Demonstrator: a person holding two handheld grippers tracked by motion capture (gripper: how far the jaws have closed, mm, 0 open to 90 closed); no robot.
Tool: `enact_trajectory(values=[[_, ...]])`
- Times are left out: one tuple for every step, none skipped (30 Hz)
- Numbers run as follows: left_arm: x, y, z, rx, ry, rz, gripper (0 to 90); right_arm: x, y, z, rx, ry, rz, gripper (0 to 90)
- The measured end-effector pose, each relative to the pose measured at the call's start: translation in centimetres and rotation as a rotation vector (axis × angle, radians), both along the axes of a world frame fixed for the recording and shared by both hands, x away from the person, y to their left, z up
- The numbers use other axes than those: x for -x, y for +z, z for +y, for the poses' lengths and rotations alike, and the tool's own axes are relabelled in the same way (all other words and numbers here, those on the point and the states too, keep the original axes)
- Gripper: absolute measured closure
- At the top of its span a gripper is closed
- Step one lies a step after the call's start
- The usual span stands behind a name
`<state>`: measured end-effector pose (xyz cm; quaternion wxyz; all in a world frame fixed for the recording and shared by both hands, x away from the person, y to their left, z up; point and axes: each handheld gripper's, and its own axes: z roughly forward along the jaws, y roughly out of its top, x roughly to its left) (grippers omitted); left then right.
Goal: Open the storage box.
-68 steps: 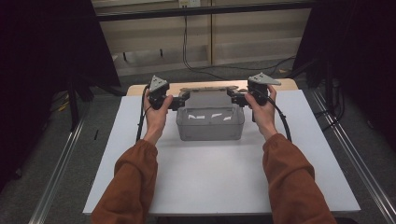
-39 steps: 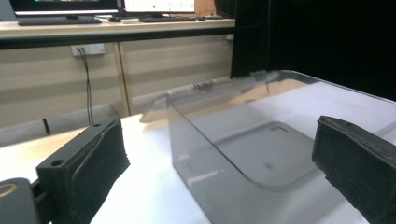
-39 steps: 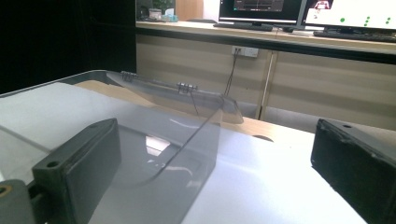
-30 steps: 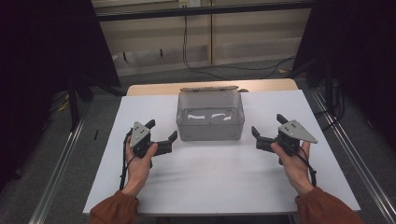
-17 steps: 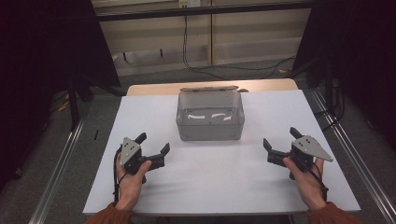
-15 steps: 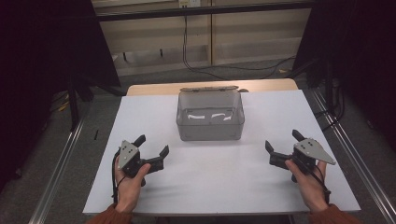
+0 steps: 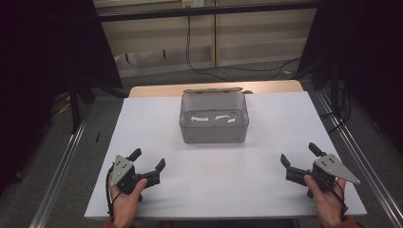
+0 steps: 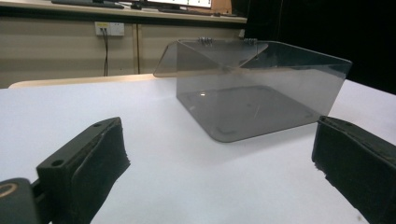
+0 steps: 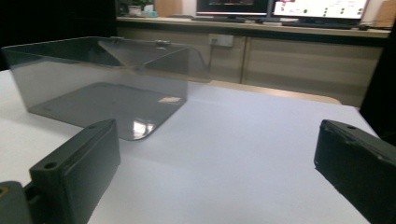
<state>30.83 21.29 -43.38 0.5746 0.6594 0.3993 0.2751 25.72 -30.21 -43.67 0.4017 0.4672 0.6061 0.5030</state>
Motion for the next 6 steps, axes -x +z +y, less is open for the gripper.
enact_trajectory(values=[[-0.06, 0.0, 0.02, -0.007, 0.003, -0.004, 2.8, -0.01, -0.03, 0.11, -0.004, 0.013, -0.003, 0.1], [-0.1, -0.03, 0.0, -0.015, 0.0, -0.003, 2.8, -0.05, 0.0, 0.24, -0.017, 0.025, -0.009, 0.4], [-0.13, -0.04, -0.02, -0.017, 0.0, 0.0, 2.8, -0.07, 0.01, 0.32, -0.024, 0.031, -0.009, 0.8], [-0.14, -0.03, -0.01, -0.016, -0.005, 0.001, 2.9, -0.12, -0.01, 0.37, -0.024, 0.036, -0.007, 0.7], [-0.13, 0.0, 0.02, -0.015, -0.009, 0.001, 2.8, -0.17, -0.06, 0.44, -0.028, 0.036, -0.004, 0.7], [-0.09, 0.04, 0.03, -0.02, -0.007, -0.001, 2.9, -0.2, -0.07, 0.43, -0.028, 0.035, 0.0, 0.6]])
